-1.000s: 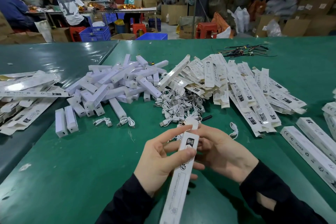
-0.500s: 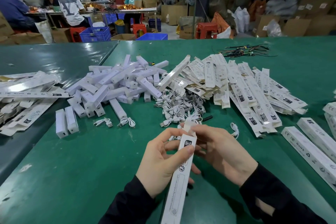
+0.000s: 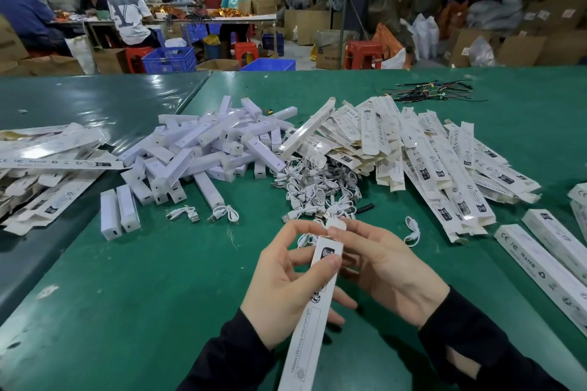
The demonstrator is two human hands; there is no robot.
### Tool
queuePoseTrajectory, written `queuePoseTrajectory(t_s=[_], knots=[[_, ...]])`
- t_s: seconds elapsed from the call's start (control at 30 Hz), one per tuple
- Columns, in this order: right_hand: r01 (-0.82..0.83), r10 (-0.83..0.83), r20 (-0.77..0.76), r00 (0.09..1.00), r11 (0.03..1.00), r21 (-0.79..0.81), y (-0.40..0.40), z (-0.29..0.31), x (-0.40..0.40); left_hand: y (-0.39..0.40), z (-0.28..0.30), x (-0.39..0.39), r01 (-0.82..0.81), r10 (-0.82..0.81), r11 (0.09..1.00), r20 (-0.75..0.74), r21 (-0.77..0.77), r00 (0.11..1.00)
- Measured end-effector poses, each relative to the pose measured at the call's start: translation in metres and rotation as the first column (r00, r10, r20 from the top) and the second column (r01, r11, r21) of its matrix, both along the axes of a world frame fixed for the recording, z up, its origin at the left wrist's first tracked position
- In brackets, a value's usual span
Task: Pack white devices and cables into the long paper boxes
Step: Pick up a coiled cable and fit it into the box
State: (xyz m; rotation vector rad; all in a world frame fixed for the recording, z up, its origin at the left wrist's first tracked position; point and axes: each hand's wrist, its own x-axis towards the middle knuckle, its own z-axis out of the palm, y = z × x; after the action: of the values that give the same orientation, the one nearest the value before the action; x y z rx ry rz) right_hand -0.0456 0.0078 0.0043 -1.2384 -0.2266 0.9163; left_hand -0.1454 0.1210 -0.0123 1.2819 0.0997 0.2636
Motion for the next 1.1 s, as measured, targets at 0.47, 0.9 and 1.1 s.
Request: queuePoseTrajectory(t_s=[0.47, 0.9, 1.1], knots=[[-0.088, 0.087, -0.06, 0.994, 0.996, -0.004, -0.009, 0.008, 0.011, -0.002, 0.0, -0.001, 0.042, -0.041, 0.994, -0.017, 0.099, 0.999], [0.004, 0.012, 0.188, 0.982, 0.996, -0.085, -0.011, 0.001, 0.014, -0.004, -0.001, 0.001, -0.015, 0.022, 0.99, -0.05, 0.138, 0.999], [0.07, -0.054, 0.155, 0.986, 0.993, -0.1, -0.009, 0.001, 0.008, -0.005, -0.005, 0.002, -0.03, 0.035, 0.989, -0.029, 0.147, 0.999]])
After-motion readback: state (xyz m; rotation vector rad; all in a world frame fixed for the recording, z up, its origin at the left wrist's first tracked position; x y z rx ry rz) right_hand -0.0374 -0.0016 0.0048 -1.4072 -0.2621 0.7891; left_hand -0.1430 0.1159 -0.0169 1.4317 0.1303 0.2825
